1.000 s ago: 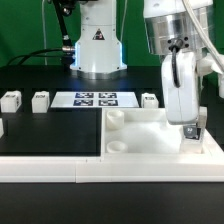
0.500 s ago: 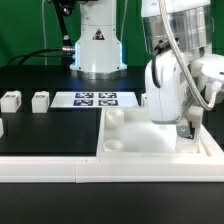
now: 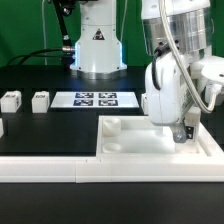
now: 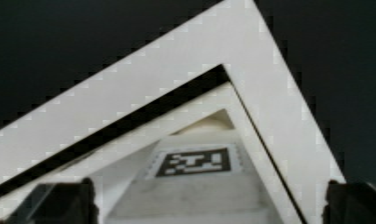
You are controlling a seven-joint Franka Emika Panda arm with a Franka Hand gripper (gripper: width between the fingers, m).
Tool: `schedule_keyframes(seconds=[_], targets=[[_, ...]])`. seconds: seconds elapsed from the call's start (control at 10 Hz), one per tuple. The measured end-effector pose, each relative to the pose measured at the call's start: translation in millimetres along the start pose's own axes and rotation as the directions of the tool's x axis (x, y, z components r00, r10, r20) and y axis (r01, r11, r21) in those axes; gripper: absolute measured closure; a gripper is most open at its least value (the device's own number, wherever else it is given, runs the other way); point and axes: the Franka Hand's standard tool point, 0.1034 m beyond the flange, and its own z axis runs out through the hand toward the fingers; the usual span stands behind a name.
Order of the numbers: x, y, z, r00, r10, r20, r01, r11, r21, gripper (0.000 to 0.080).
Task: Assemble square table
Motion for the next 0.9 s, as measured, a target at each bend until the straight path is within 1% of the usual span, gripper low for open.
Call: schedule_keyframes(seconds=[0.1,0.2,0.4,0.9], targets=[[-6.8,0.9,-13.0,0.999,-0.042,0.015,0.042,0.999,0.007,0.0151],[-9.1,4.5,-25.0,0.998,-0.058,0.026,0.057,0.998,0.013,0.0151],[-5.0,5.5,-17.0,0.998,-0.055,0.016,0.055,0.998,0.006,0.0151],[-4.6,6.0,-16.4,0.998,-0.055,0.015,0.055,0.998,0.005,0.0151]])
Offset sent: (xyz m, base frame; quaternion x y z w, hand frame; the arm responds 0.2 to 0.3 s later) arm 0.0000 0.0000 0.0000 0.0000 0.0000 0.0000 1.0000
